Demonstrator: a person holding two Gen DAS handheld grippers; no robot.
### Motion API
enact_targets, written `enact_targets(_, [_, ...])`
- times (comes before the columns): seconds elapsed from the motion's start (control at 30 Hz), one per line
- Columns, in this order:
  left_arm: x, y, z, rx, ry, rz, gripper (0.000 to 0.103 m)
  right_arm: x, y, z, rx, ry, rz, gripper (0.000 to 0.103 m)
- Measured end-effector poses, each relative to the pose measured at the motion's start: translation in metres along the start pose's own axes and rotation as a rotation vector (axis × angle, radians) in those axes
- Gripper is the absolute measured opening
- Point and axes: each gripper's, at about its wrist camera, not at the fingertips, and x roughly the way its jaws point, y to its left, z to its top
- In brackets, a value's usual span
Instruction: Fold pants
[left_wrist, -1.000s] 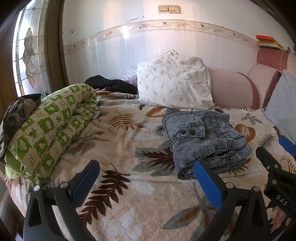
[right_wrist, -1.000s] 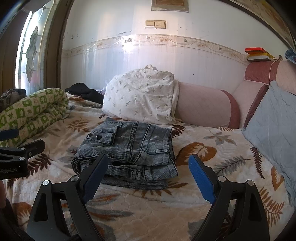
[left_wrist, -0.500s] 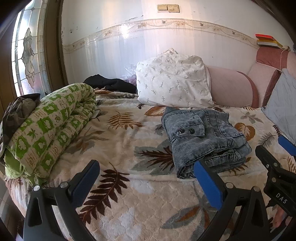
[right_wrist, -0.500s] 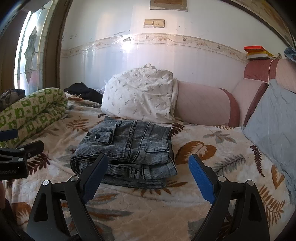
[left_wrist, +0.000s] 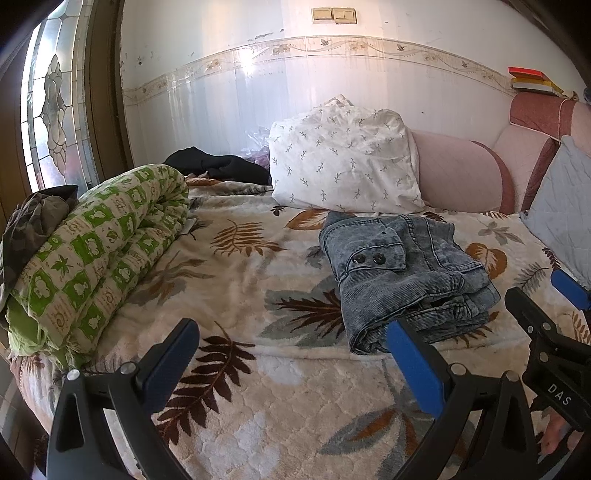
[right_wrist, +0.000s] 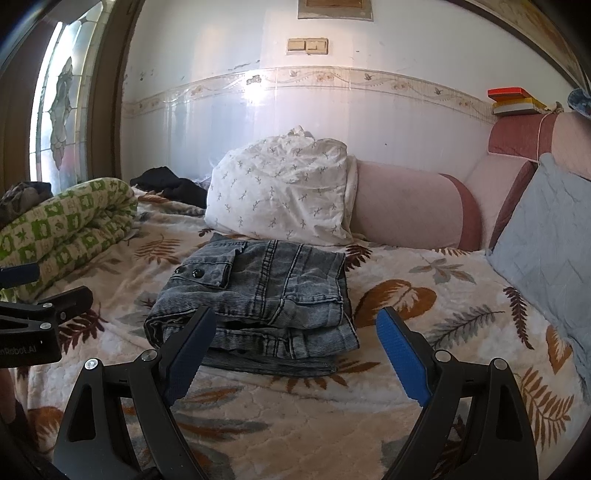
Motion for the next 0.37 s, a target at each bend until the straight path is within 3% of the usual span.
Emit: enact_targets(0.37, [-0.0023,-0.0032,0.0001,0.005,-0.015,-0.005,0.103,0.0055,0.0012,-0.0018,0.048,0.022,0.020,0.089])
